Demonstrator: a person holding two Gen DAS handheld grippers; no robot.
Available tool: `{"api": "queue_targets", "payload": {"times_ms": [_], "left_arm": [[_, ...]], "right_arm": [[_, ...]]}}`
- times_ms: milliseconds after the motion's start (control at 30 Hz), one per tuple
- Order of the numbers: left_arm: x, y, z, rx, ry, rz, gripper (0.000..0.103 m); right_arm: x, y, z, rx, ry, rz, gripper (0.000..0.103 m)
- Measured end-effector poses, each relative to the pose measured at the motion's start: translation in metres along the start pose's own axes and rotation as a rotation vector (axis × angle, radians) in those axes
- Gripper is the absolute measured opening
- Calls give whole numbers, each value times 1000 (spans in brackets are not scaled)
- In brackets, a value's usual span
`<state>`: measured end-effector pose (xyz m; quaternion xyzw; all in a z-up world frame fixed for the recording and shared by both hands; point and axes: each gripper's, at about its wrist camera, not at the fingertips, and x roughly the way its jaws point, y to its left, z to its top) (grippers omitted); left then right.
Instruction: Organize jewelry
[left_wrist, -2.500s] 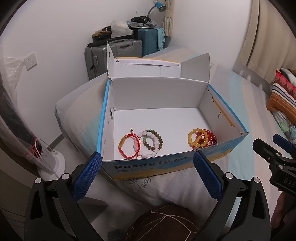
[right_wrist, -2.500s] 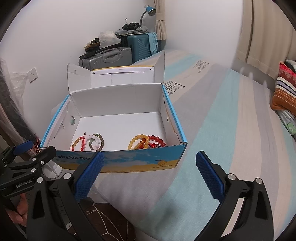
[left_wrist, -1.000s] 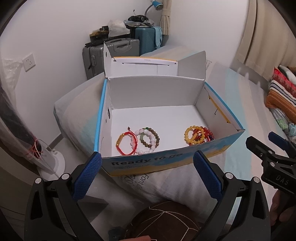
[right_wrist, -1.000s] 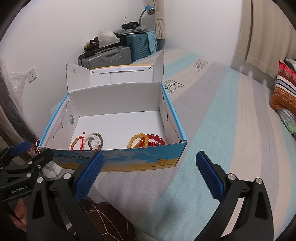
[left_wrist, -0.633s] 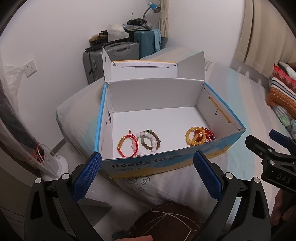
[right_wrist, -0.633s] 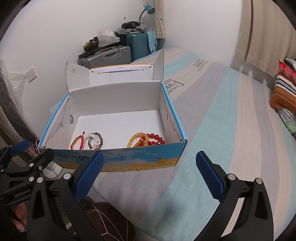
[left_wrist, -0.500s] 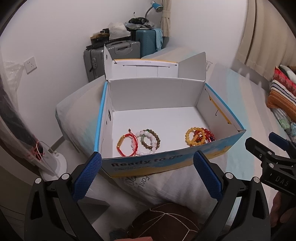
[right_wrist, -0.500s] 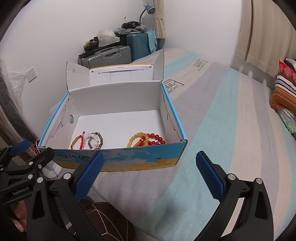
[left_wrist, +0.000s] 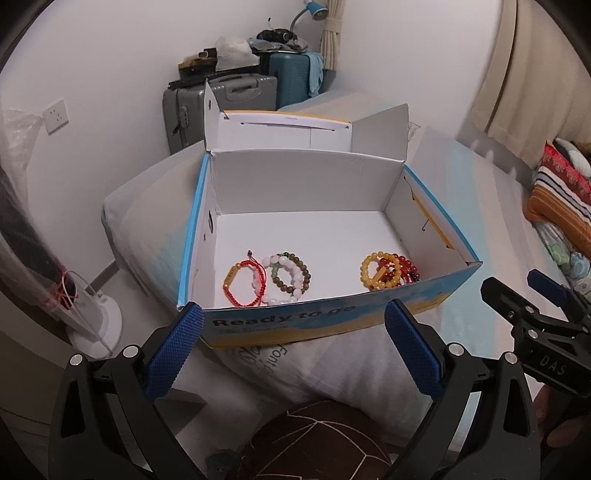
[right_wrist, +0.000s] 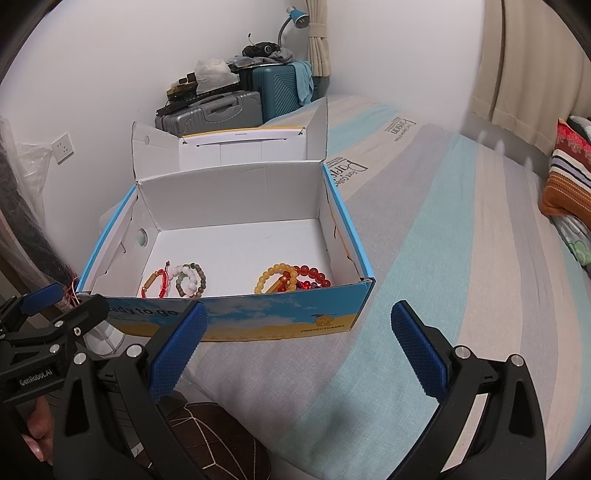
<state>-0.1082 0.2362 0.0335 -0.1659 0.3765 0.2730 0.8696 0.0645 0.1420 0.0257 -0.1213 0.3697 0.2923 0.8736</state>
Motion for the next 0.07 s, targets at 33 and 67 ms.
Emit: {"api": "queue_targets", "payload": {"times_ms": [33, 67], "left_arm": [[0, 0, 0, 3, 0, 2, 96], [0, -1, 0, 5, -1, 6, 97]], "right_arm": [[0, 0, 0, -1, 0, 0, 96], [0, 0, 0, -1, 0, 0, 96]]}}
